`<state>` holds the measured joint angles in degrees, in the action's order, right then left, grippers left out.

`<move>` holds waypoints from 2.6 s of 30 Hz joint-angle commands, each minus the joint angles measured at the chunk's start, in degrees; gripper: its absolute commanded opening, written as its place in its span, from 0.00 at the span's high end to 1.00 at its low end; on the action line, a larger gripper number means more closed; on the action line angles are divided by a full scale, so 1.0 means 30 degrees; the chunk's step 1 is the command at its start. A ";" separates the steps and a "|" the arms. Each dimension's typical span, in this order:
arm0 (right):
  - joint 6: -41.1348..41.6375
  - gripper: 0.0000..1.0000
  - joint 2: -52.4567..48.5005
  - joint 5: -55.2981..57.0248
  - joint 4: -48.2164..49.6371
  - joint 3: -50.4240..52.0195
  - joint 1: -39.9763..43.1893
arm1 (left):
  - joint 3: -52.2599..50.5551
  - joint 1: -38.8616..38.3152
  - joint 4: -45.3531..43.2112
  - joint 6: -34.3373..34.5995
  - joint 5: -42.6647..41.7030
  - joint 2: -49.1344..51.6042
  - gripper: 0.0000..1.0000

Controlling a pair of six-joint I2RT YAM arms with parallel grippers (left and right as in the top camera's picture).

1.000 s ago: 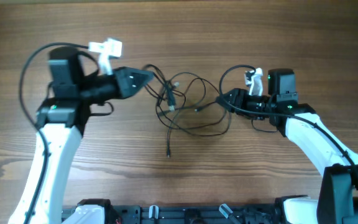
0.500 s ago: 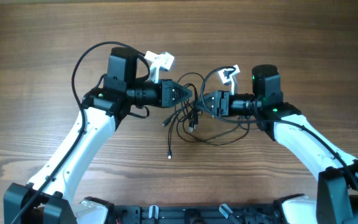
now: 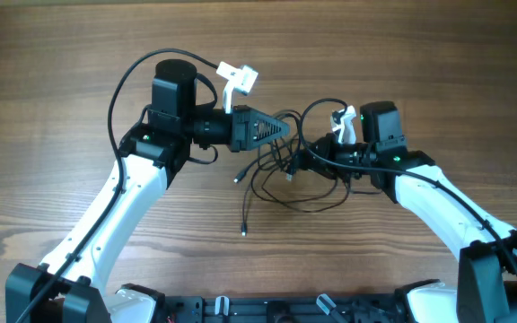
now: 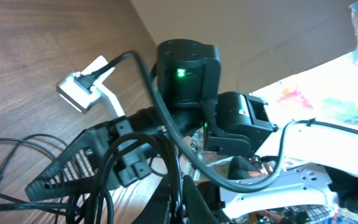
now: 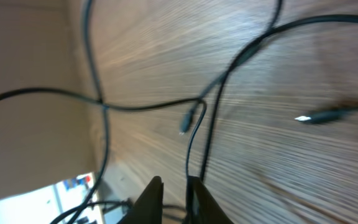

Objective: Untangle cables

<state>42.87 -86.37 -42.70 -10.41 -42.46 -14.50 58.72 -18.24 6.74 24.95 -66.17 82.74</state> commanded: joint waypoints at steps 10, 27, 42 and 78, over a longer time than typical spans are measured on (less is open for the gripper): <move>-0.1778 0.47 -0.0102 -0.6878 0.6776 -0.0073 -0.0109 | 0.0138 0.0656 0.4036 -0.0780 0.5399 0.0066 0.96; -0.2798 0.58 -0.0102 -0.8065 0.7315 -0.0073 -0.1217 | 0.0138 0.0678 0.0175 0.5340 0.6637 0.0066 0.96; -0.2725 0.96 -0.0109 -0.9814 0.6441 -0.0058 -0.1217 | 0.0146 0.0816 -0.0401 0.5355 0.9734 0.0015 0.96; 0.0044 0.46 -0.0102 -0.6543 1.0622 -0.0066 -0.1224 | 0.0138 0.2769 -0.1479 0.5566 0.0350 -0.0816 0.96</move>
<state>38.54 -86.48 -59.13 20.32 -42.44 -17.98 58.76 -9.80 2.55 41.12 -63.13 81.54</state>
